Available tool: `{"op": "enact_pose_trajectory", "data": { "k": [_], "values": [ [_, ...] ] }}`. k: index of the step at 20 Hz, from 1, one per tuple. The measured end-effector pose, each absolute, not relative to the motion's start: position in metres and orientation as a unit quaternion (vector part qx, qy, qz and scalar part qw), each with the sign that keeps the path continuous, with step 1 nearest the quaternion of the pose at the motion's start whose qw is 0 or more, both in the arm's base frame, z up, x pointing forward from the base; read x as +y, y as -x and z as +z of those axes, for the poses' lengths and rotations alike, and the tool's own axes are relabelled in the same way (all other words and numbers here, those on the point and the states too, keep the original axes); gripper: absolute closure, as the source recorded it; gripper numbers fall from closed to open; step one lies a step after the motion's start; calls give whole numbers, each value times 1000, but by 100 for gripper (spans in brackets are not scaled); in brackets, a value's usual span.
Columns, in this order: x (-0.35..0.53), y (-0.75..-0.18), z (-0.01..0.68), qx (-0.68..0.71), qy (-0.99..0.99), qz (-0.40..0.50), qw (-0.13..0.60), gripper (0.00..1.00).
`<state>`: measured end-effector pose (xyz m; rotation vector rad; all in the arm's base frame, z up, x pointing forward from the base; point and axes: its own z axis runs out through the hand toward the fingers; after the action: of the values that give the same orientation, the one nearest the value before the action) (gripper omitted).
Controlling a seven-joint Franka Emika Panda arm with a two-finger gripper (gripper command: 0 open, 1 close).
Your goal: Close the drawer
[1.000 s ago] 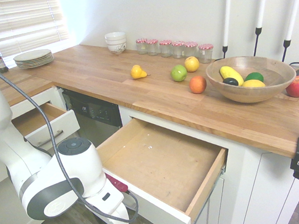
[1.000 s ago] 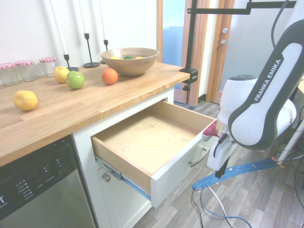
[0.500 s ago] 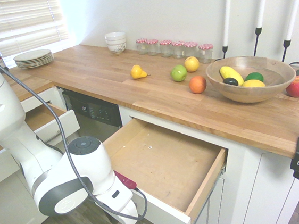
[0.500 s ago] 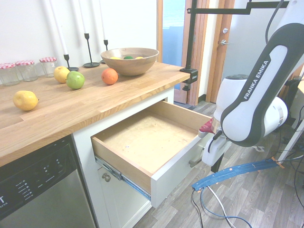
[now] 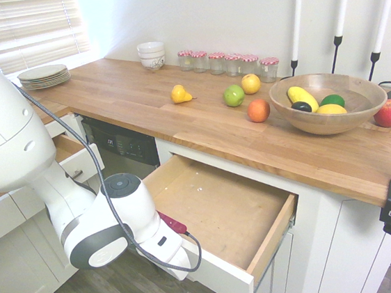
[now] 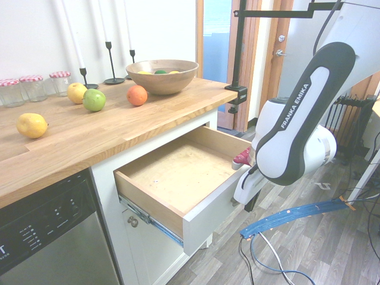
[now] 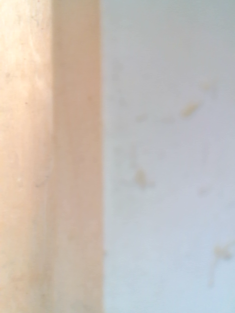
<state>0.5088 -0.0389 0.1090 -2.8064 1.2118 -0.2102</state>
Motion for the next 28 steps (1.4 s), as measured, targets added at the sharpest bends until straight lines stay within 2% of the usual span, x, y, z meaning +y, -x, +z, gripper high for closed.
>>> {"op": "enact_pose_trajectory", "data": {
  "k": [28],
  "values": [
    [-44,-680,123,407,902,-138,46,100]
  ]
}}
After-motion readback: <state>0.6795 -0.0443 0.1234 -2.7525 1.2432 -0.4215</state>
